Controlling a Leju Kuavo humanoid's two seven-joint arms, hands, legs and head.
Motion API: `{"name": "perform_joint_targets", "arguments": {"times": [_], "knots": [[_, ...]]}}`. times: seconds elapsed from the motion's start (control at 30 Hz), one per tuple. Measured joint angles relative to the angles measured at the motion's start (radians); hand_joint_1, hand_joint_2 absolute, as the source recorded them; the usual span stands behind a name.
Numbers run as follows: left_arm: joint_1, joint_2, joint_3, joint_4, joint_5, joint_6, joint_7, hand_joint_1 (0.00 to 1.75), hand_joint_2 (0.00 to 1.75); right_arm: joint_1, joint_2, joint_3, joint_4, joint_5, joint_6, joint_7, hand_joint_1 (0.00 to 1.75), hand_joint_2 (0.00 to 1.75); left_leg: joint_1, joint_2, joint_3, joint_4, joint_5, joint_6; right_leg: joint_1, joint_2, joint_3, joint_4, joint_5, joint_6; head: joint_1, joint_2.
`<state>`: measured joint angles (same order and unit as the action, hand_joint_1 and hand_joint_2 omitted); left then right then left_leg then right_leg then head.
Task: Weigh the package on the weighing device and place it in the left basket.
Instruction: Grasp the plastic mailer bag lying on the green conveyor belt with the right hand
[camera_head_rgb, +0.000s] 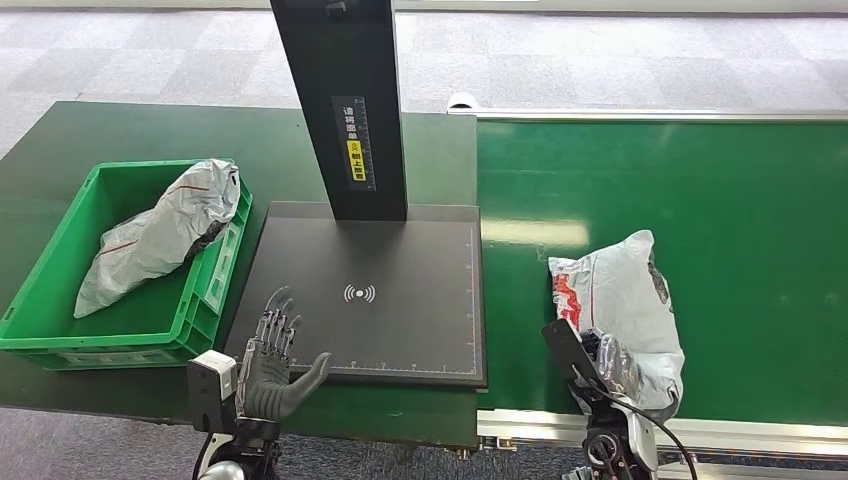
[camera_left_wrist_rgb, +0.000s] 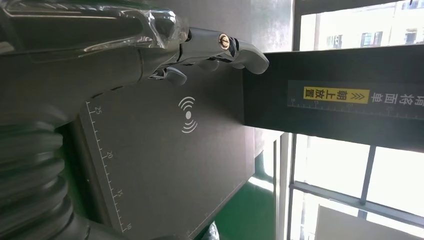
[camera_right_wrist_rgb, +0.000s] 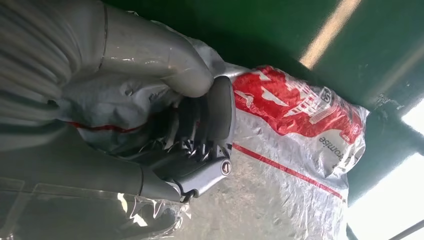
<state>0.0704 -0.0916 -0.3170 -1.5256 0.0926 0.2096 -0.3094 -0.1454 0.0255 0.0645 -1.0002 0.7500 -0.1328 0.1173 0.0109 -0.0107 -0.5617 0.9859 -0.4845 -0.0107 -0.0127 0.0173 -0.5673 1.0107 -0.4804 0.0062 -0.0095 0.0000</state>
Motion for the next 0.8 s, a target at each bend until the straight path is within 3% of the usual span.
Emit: {"name": "perform_joint_targets", "arguments": {"times": [0.3, 0.47, 0.5, 0.63, 0.8], "knots": [[0.005, 0.000, 0.000, 0.004, -0.003, -0.002, 0.023, 0.00, 1.75, 0.010, 0.008, 0.013, -0.022, -0.083, -0.043, -0.045, 1.75, 1.75, 0.000, 0.000, 0.000, 0.000, 0.000, 0.000, 0.000, 0.000, 0.000, 0.000, 0.000, 0.000, 0.000, 0.000], [0.030, 0.006, 0.001, 0.015, 0.002, 0.002, -0.067, 0.00, 1.75, 0.050, 0.001, 0.013, -0.192, -0.201, -0.214, -0.312, 1.75, 1.75, -0.001, 0.000, -0.003, 0.000, 0.000, 0.000, -0.001, 0.000, -0.003, 0.000, 0.000, 0.000, 0.000, 0.000], [0.030, 0.007, 0.001, 0.012, 0.001, 0.002, -0.072, 0.00, 1.75, 0.044, -0.005, 0.014, -0.258, -0.205, -0.222, -0.320, 1.75, 1.75, -0.001, 0.000, -0.003, 0.000, 0.000, 0.000, -0.001, 0.000, -0.003, 0.000, 0.000, 0.000, 0.000, 0.000], [0.027, 0.008, 0.002, -0.005, -0.004, 0.007, -0.050, 0.00, 1.75, 0.016, -0.027, 0.016, -0.466, -0.195, -0.181, -0.187, 1.75, 1.75, -0.001, -0.001, -0.002, 0.000, 0.000, 0.000, -0.001, -0.001, -0.002, 0.000, 0.000, 0.000, 0.000, 0.000], [0.025, 0.009, 0.003, -0.012, -0.006, 0.012, -0.044, 0.00, 1.75, 0.018, -0.034, 0.017, -0.571, -0.192, -0.181, -0.188, 1.75, 1.75, -0.001, -0.001, -0.002, 0.000, 0.000, 0.000, -0.001, -0.001, -0.001, 0.000, 0.000, 0.000, 0.000, 0.000]]}}
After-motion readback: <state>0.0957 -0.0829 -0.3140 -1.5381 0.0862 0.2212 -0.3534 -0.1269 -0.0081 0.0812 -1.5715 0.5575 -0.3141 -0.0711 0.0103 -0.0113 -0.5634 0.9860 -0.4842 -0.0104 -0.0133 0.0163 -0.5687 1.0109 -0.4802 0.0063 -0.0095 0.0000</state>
